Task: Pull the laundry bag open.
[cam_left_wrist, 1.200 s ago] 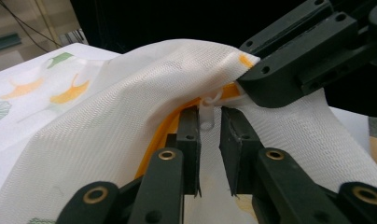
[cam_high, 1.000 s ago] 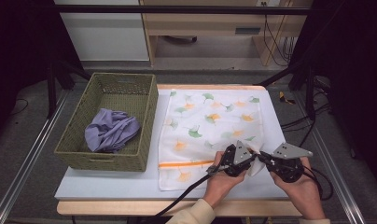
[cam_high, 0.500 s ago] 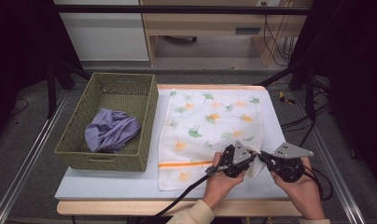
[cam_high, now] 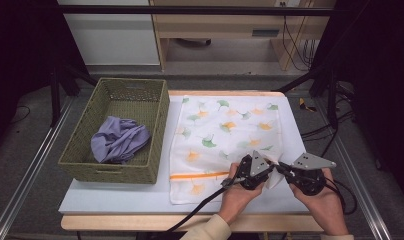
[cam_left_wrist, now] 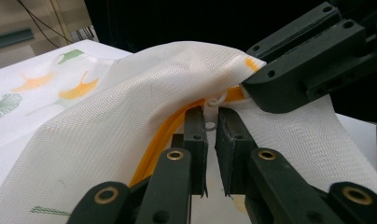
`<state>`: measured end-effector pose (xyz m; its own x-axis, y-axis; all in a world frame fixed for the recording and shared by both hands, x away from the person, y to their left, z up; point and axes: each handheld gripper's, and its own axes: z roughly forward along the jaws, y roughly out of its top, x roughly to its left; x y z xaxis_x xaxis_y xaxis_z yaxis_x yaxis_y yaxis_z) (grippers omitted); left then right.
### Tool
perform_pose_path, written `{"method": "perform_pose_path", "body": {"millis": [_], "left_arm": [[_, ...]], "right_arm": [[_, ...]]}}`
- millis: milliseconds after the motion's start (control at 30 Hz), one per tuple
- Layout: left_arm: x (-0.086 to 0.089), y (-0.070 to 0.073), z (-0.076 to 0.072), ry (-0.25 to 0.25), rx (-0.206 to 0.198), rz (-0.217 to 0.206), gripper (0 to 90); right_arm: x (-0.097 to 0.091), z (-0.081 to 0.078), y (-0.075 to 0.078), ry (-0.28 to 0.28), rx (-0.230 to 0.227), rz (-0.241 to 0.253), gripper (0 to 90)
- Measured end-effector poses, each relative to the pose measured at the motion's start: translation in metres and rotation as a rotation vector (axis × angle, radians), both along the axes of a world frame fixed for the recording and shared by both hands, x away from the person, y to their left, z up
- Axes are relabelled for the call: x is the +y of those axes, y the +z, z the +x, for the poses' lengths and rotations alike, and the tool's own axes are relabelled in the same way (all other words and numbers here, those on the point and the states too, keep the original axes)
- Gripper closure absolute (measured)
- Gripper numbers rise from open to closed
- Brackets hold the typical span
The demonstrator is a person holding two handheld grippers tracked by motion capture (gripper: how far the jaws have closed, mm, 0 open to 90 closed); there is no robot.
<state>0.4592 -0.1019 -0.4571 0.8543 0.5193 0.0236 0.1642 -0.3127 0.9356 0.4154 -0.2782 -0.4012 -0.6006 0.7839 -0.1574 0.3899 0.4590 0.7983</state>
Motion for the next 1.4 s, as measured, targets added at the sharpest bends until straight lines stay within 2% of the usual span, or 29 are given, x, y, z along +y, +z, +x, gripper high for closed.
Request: {"method": "perform_pose_path", "body": {"millis": [333, 433, 833, 967, 1300, 1400], "left_arm": [[0.000, 0.002, -0.001, 0.015, 0.017, 0.019, 83.8], [0.001, 0.003, -0.002, 0.012, 0.006, 0.053, 83.9], [0.003, 0.006, -0.004, 0.016, 0.028, 0.100, 84.0], [0.004, 0.007, -0.005, 0.017, 0.020, 0.132, 84.0], [0.013, 0.006, -0.005, 0.019, 0.041, 0.177, 84.1], [0.016, 0.007, -0.006, 0.016, 0.031, 0.195, 84.0]], "right_arm": [[0.001, 0.000, -0.001, -0.009, -0.008, -0.015, 85.1], [0.000, 0.000, 0.000, -0.020, -0.010, -0.016, 85.2], [0.001, -0.001, 0.000, -0.032, -0.012, -0.019, 85.5], [0.000, -0.001, 0.000, -0.033, -0.009, -0.016, 85.5], [-0.002, 0.000, 0.000, -0.039, -0.009, -0.006, 85.5], [-0.003, 0.000, 0.000, -0.041, -0.004, -0.004, 85.5]]}}
